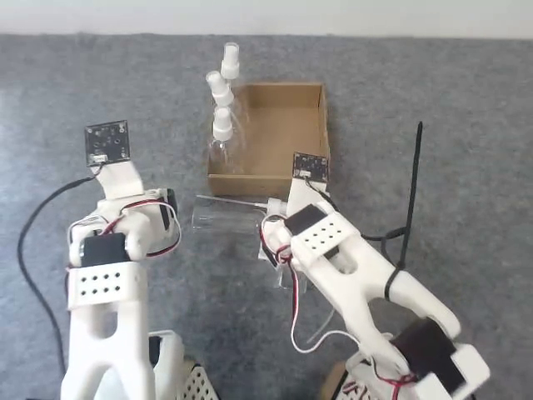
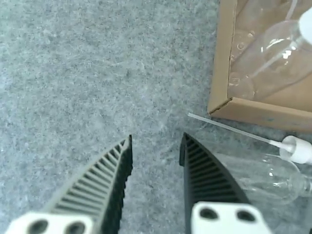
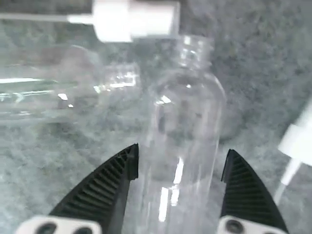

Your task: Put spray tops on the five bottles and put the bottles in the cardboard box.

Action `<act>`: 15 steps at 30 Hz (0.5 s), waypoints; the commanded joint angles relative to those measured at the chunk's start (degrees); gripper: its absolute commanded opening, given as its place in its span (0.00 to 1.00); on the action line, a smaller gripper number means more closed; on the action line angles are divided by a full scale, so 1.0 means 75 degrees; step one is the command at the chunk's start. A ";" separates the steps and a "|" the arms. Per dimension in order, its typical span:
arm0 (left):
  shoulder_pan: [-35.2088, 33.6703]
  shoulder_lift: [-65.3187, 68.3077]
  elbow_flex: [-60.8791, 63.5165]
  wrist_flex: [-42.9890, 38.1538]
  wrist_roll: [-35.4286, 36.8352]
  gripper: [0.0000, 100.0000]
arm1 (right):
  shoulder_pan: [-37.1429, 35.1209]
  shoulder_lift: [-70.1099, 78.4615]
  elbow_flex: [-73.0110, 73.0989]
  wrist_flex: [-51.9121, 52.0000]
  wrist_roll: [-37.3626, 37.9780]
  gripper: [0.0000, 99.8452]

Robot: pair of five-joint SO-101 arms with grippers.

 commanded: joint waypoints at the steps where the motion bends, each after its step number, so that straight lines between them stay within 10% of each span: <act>1: -0.0023 -0.0023 -0.0064 -0.0188 0.0082 0.15 | 0.0135 0.0029 -0.0633 0.0533 0.0012 0.24; 15: -0.0023 -0.0023 -0.0041 -0.0199 0.0059 0.15 | 0.0158 0.0100 -0.0668 0.0955 0.0621 0.13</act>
